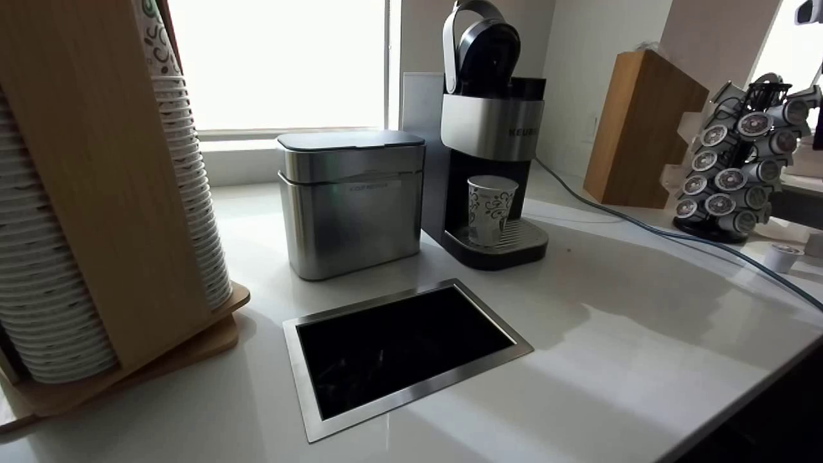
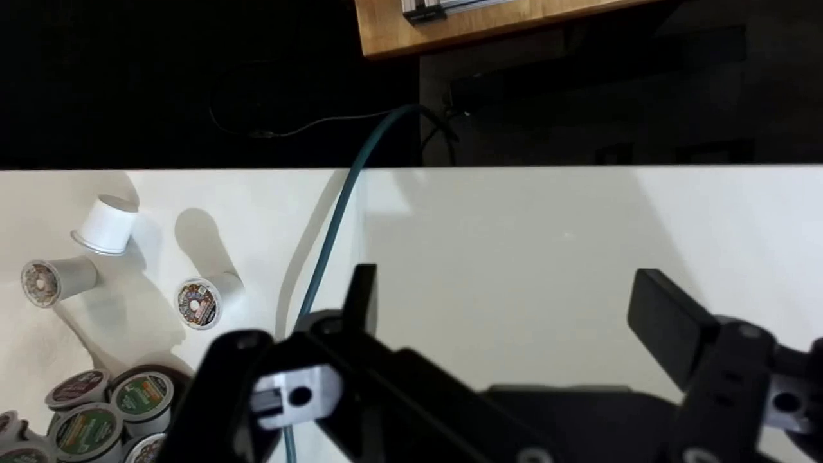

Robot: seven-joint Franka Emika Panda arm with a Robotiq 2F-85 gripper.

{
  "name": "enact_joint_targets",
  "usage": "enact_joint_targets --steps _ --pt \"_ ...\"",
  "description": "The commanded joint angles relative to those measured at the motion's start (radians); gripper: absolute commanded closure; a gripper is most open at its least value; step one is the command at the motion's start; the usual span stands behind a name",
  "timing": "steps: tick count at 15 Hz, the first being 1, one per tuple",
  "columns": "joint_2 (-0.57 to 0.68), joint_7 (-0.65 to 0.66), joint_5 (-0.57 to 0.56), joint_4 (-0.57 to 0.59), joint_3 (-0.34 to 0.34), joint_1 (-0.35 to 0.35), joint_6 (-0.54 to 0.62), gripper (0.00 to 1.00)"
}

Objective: Remove one coffee pod from the rack and put it in the coffee maker

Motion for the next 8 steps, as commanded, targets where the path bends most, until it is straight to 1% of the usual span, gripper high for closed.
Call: enact_joint_targets --steps 1,5,7,8 --pt "0.008 0.078 -0.009 -0.01 -0.078 -0.031 0.152 0.0" --pt "0.027 0.089 0.009 -0.005 -0.181 -0.109 0.347 0.0" --pt "0.039 0.089 0.037 0.002 -0.229 -0.145 0.425 0.0" --pt "0.026 0.076 0.064 0.007 -0.253 -0.155 0.447 0.0"
